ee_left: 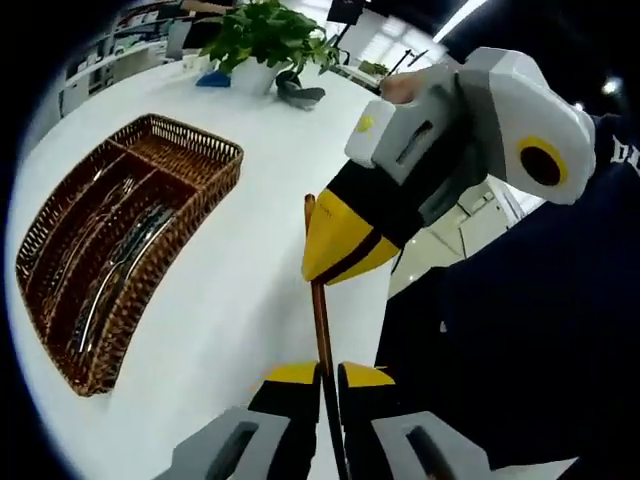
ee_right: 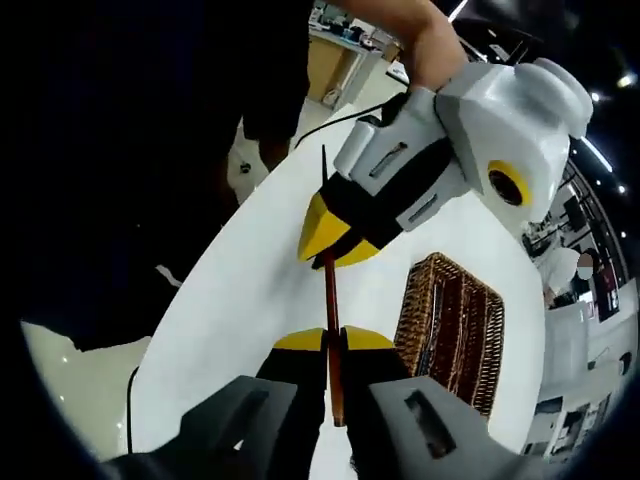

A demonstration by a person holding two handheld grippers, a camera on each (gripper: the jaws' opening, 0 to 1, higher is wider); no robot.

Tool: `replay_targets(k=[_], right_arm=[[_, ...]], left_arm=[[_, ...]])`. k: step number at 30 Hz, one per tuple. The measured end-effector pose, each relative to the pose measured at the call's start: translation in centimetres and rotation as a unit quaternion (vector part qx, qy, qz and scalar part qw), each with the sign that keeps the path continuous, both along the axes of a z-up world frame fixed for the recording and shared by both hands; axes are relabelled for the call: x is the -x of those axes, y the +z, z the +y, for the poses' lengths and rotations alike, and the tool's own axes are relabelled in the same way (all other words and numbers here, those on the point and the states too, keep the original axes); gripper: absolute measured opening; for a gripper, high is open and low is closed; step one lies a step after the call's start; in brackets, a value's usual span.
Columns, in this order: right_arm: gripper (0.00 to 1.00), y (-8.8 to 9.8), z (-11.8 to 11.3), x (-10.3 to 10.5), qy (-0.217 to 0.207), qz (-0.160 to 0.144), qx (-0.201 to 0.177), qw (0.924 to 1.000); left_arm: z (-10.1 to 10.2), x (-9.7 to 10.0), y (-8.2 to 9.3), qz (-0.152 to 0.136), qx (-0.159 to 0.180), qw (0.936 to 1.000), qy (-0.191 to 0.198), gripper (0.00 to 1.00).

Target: Arrange the knives, forks, and spoons in their matching storage slots by inserting each utensil handle-first until every utensil is classified and aligned in the correct compartment

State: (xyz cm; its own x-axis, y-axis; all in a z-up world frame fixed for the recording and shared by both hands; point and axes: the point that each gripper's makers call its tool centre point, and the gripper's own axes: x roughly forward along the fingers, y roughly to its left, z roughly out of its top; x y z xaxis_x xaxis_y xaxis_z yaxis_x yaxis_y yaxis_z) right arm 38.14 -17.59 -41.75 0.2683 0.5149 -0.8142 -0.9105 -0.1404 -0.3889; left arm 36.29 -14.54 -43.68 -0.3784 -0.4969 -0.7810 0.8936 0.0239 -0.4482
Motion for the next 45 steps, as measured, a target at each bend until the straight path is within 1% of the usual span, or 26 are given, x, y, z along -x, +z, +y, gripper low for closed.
replay_targets(k=[2,5,7,10,12,14,16,19,20,21,23,25,28,29,32,33,34,36,37,38,39,41,42,43,44,45], right_arm=[[0.02,0.0,-0.1,0.0,0.009,-0.007,0.006,0.9999],[0.03,0.2,-0.2,-0.1,0.009,-0.004,-0.004,0.9999],[0.03,0.1,-0.2,-0.2,0.011,-0.008,-0.002,0.9999],[0.03,-0.1,-0.5,-0.1,0.022,-0.020,0.003,0.9996],[0.04,-0.1,-0.5,-0.2,0.027,-0.031,-0.001,0.9991],[0.04,-0.4,-0.7,-0.3,0.023,-0.031,-0.004,0.9993],[0.04,-0.6,-0.8,-0.2,0.030,-0.038,-0.003,0.9988],[0.05,-0.8,-0.9,0.0,0.031,-0.040,-0.006,0.9987],[0.05,-0.8,-1.0,0.0,0.025,-0.035,-0.011,0.9990],[0.05,-0.6,-0.9,0.1,0.013,-0.026,-0.027,0.9992],[0.06,-0.4,-0.9,0.0,-0.003,-0.018,-0.045,0.9988],[0.10,-0.3,-1.1,-0.2,-0.022,-0.013,-0.056,0.9981],[0.14,0.1,-1.1,-0.4,-0.047,-0.007,-0.079,0.9958],[0.15,0.3,-1.1,-0.5,-0.065,0.002,-0.093,0.9936],[0.22,0.6,-1.5,-1.0,-0.113,0.017,-0.119,0.9863],[0.23,0.9,-1.7,-1.2,-0.136,0.021,-0.133,0.9815],[0.24,1.2,-1.9,-1.5,-0.164,0.026,-0.152,0.9743],[0.25,1.7,-2.1,-1.7,-0.201,0.039,-0.187,0.9608],[0.26,1.8,-2.6,-1.7,-0.232,0.049,-0.202,0.9502],[0.27,1.9,-3.0,-1.9,-0.252,0.048,-0.211,0.9433],[0.28,2.1,-3.5,-2.2,-0.284,0.049,-0.229,0.9297],[0.31,2.4,-4.0,-2.4,-0.324,0.056,-0.259,0.9082],[0.30,2.6,-4.4,-2.4,-0.345,0.060,-0.277,0.8950],[0.29,2.6,-4.8,-2.4,-0.372,0.064,-0.290,0.8796],[0.28,2.6,-4.8,-2.3,-0.380,0.071,-0.300,0.8722],[0.27,2.6,-4.8,-2.2,-0.391,0.077,-0.310,0.8630]], left_arm=[[-0.1,0.0,0.0,-0.001,0.000,1.0000,0.002,0.06],[-0.1,-0.4,-0.6,-0.011,-0.008,0.9998,0.011,0.04],[-0.3,-0.5,-0.7,-0.014,-0.007,0.9997,0.021,0.04],[-0.5,-0.5,-0.7,-0.008,-0.004,0.9992,0.039,0.03],[-0.6,-0.5,-0.8,-0.005,-0.006,0.9984,0.056,0.03],[-0.7,-0.4,-0.8,-0.004,-0.008,0.9980,0.063,0.03],[-0.9,-0.3,-1.0,-0.001,-0.010,0.9973,0.073,0.03],[-1.1,0.0,-1.3,0.006,-0.011,0.9965,0.082,0.03],[-1.1,0.1,-1.3,0.010,-0.011,0.9962,0.085,0.03],[-1.1,0.1,-1.3,0.012,-0.012,0.9961,0.087,0.03],[-1.2,0.2,-1.2,0.015,-0.009,0.9956,0.092,0.03],[-1.2,0.4,-1.3,0.022,-0.011,0.9951,0.095,0.03],[-1.1,0.4,-1.4,0.024,-0.015,0.9949,0.097,0.03],[-1.1,0.4,-1.4,0.024,-0.014,0.9948,0.098,0.03],[-1.3,0.5,-1.3,0.030,-0.007,0.9940,0.105,0.03],[-1.3,0.3,-1.2,0.027,-0.003,0.9934,0.111,0.03],[-1.3,0.2,-1.2,0.027,-0.002,0.9931,0.114,0.03],[-1.2,0.0,-1.2,0.026,-0.001,0.9924,0.121,0.03],[-1.2,-0.1,-1.3,0.024,0.000,0.9915,0.128,0.03],[-1.2,-0.3,-1.3,0.021,0.005,0.9901,0.139,0.03],[-1.2,-0.4,-1.2,0.023,0.007,0.9889,0.146,0.03],[-1.5,-0.8,-1.0,0.020,0.021,0.9845,0.173,0.03],[-1.5,-0.9,-1.0,0.018,0.024,0.9832,0.180,0.03],[-1.5,-1.1,-0.9,0.014,0.029,0.9810,0.192,0.03],[-1.7,-1.2,-0.8,0.011,0.034,0.9790,0.201,0.03],[-1.8,-1.3,-0.7,0.010,0.037,0.9777,0.206,0.03]])
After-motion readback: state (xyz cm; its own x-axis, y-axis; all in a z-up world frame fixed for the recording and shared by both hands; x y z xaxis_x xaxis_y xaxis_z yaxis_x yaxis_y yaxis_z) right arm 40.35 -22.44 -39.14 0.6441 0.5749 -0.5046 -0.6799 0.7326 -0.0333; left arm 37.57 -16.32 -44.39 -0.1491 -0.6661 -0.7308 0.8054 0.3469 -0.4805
